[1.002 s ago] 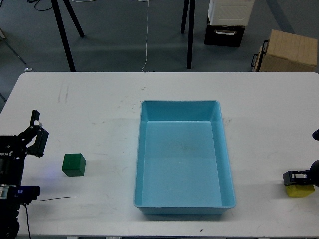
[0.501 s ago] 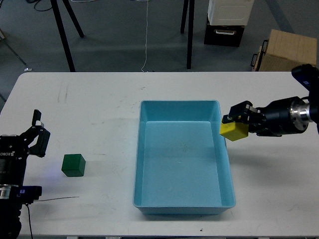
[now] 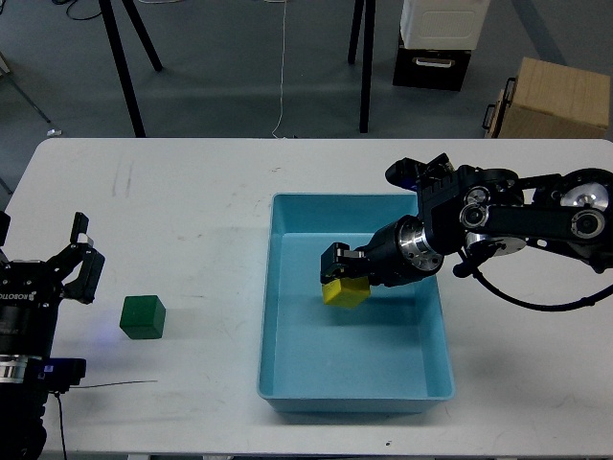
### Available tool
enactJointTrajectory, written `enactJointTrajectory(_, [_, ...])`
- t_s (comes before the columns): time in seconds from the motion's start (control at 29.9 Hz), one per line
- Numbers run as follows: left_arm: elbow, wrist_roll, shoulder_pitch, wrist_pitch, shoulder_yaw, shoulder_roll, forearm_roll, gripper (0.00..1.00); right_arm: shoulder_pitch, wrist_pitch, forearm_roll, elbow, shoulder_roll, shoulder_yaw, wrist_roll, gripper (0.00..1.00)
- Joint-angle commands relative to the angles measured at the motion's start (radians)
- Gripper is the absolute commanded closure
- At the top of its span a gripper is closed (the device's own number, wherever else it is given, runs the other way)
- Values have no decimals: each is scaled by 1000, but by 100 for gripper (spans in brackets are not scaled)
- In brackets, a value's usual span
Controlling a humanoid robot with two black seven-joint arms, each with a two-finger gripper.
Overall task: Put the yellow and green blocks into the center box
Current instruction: 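Carry the yellow cube into the blue tray and release it, then withdraw the right gripper out of view to the side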
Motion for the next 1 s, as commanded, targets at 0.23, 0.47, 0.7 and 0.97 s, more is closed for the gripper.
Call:
enactJointTrajectory(0.23, [0,0,0,0,1,-1,1,0,-1,-58,104,-51,-89,166,6,0])
enactJointTrajectory(0.47, [0,3,-5,0,1,2,-1,0,-15,-44,302,-135,-216,422,2,0])
enactJointTrajectory(0.7, [0,0,-26,0,0,5,-1,0,-223,38,522,-261,-274,758,33,0])
enactJointTrajectory(0.97, [0,3,-47,0,-3,6,-1,0,-521,176,779,-344,-309,1118,190,0])
